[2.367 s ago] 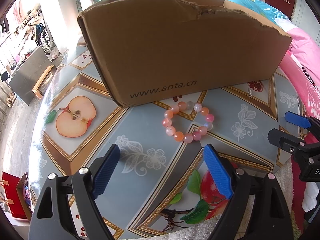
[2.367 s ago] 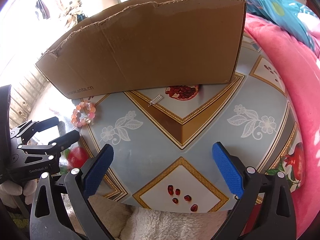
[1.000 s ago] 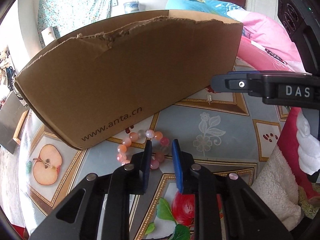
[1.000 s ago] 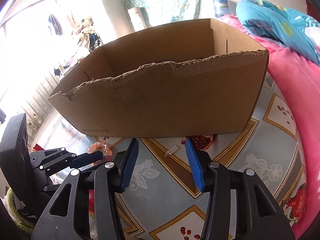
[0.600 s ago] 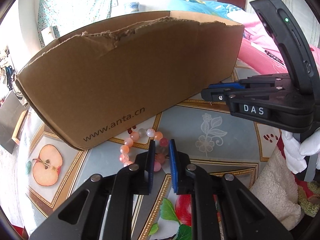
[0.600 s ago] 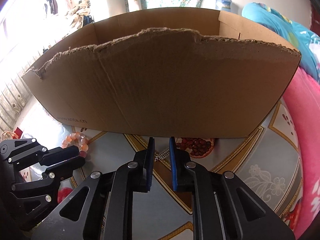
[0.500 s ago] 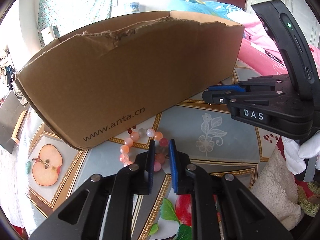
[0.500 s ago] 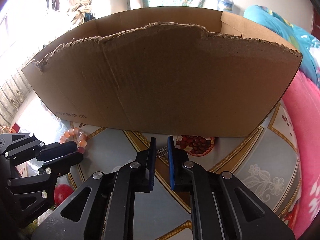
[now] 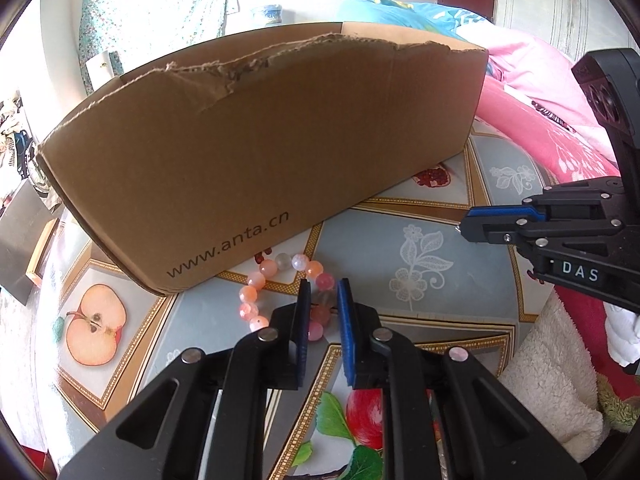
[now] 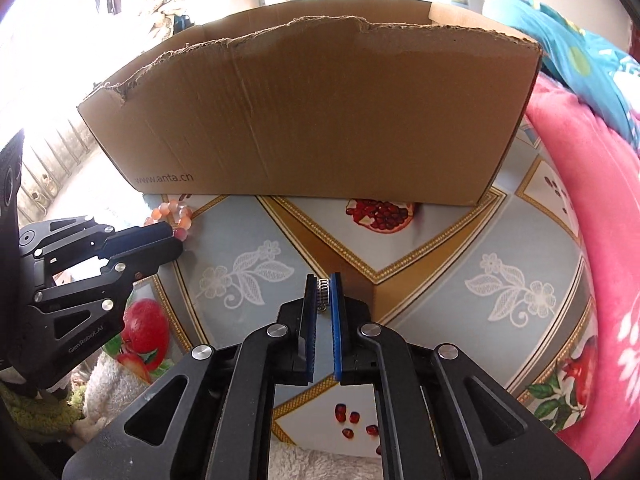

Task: Organize jewelry
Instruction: 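Close the left gripper on the pink bead bracelet while the right gripper closes on the silver piece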

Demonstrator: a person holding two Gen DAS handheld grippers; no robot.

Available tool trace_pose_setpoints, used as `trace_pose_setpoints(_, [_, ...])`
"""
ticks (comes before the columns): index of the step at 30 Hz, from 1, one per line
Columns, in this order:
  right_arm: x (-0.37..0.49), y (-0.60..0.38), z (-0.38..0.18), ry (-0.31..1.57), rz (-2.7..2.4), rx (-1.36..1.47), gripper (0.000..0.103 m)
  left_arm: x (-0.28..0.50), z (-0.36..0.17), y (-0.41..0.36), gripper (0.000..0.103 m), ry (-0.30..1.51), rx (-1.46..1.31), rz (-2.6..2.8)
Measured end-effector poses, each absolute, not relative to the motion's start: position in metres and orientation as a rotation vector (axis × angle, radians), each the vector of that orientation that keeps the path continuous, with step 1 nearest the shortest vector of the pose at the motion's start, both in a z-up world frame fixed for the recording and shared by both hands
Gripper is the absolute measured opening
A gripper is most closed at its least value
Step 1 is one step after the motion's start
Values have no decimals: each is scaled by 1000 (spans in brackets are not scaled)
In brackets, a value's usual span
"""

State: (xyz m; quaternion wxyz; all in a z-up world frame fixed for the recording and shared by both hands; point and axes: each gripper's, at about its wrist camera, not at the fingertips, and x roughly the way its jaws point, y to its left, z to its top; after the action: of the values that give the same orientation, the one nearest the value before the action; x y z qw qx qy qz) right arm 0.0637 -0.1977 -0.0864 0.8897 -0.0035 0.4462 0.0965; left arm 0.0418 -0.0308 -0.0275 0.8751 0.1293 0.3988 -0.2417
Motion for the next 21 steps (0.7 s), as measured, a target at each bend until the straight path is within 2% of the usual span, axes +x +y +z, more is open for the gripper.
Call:
trace_pose_setpoints(2, [57,-201,-84,918,200,11,11,41,-27,-31,13,834,270,-502])
trace_pose_setpoints(3, [53,-203,-82,910,198,15,19,41,-27,-32,13,834,272,-500])
trace_pose_setpoints(5, [48,-205,-79,895,194,21,28,41,-27,-31,13,834,273,-497])
trace_pose_setpoints(11, [37,-197,-88,919,193,-25,29,42,-27,-32,13,838,264,-491])
trace_pose_setpoints(14, [37,-192,-91,915,184,-78,24,42,-27,-32,13,837,268,-487])
trace_pose_setpoints(16, [37,-184,-91,919,183,-102,15,41,-26,-32,13,837,267,-486])
trace_pose_setpoints(18, [39,-184,-91,930,180,-95,1,41,-26,-32,13,837,267,-485])
trace_pose_setpoints(21, [44,-184,-89,935,182,-72,0,41,-27,-32,13,835,266,-485])
